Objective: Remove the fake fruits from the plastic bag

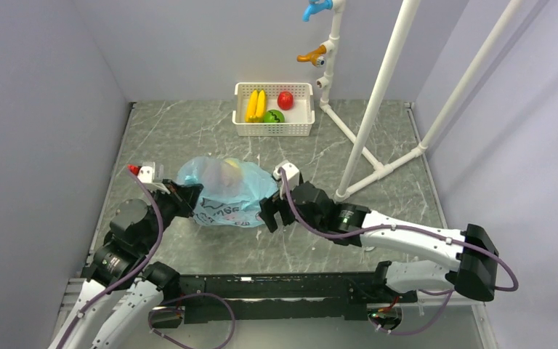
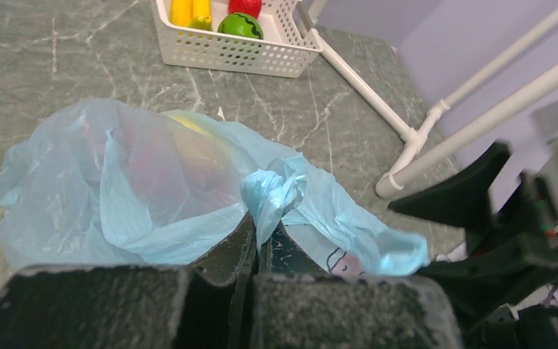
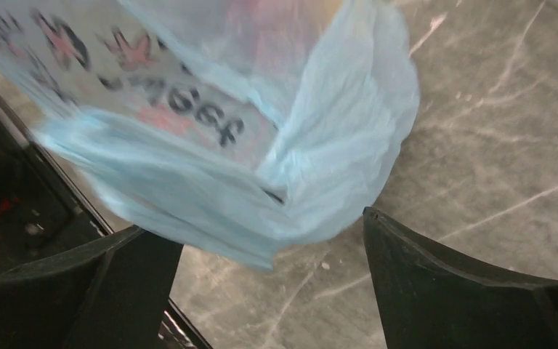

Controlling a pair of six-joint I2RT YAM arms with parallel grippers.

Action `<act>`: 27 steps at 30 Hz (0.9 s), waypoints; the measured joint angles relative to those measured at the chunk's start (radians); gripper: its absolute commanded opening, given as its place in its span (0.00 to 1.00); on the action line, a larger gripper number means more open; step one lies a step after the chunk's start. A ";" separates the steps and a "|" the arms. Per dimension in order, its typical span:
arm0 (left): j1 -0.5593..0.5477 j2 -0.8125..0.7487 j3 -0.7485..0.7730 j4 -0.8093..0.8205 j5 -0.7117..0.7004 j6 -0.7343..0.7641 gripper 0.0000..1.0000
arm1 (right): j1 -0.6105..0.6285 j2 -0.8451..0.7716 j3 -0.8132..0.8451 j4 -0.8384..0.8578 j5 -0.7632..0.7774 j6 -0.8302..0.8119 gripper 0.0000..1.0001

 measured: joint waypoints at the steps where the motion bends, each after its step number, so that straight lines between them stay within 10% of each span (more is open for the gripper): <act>1: 0.000 0.000 -0.003 0.003 0.010 0.009 0.00 | 0.000 0.000 0.055 -0.053 0.005 -0.003 0.96; 8: 0.000 -0.004 -0.003 0.040 0.058 0.070 0.00 | 0.000 0.031 0.387 -0.179 0.061 -0.080 0.94; 22: 0.000 -0.047 0.000 0.016 0.048 0.104 0.00 | 0.006 0.389 0.425 0.075 -0.285 -0.054 0.04; 27: 0.000 -0.056 0.000 -0.032 0.031 0.100 0.00 | 0.017 0.515 0.396 0.100 -0.253 -0.067 0.00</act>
